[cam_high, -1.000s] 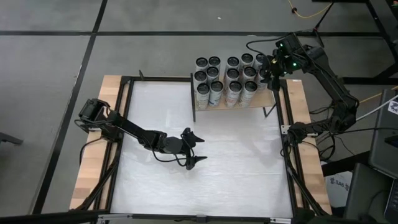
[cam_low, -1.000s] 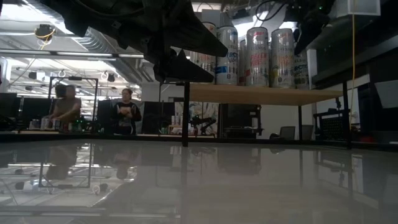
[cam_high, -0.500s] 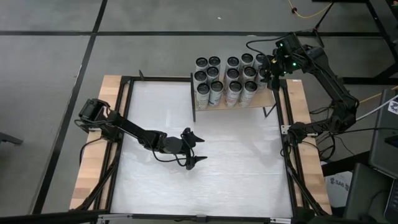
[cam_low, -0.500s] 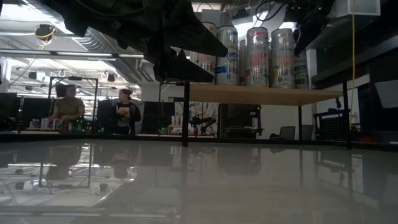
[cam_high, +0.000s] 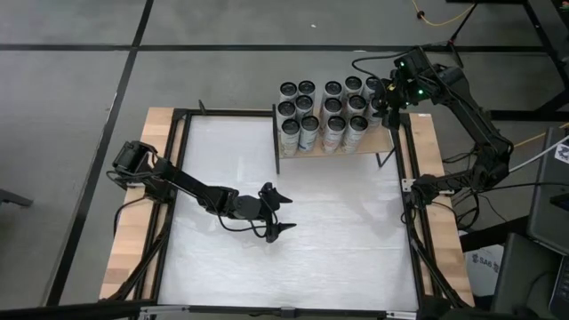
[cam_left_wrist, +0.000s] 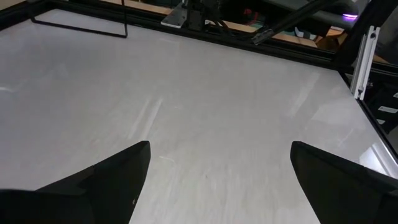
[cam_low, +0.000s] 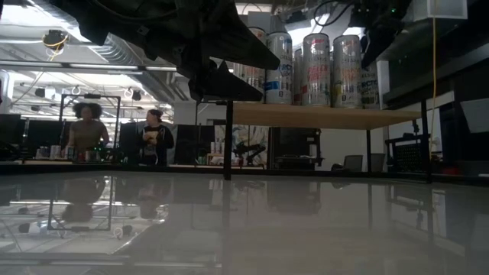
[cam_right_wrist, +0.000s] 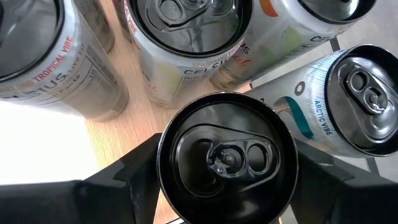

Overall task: Place canned beverage on shelf
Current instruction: Put the blue soda can on the shelf aligned with the blue soda can

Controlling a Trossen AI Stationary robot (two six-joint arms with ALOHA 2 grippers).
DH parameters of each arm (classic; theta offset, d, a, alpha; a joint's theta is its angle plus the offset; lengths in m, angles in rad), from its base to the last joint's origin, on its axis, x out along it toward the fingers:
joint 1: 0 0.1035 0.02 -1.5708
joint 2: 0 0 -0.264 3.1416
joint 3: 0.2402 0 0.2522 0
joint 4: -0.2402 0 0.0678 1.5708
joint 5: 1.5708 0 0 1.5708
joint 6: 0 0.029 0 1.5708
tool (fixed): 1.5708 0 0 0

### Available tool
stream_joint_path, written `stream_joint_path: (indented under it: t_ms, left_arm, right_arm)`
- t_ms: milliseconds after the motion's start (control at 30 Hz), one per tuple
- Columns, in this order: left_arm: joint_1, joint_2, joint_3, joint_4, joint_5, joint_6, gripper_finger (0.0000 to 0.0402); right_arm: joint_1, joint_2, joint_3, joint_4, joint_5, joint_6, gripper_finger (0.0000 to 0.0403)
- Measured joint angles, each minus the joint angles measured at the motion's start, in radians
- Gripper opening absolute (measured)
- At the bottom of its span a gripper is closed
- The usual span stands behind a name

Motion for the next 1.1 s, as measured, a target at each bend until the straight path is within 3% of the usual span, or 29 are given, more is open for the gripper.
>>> stream_joint_path:
  t_ms: [1100]
  left_arm:
    - [0.000, 0.000, 0.000, 0.000, 0.000, 0.000, 0.0382]
  right_arm:
    - [0.000, 0.001, -0.001, 0.005, -0.059, 0.053, 0.0262]
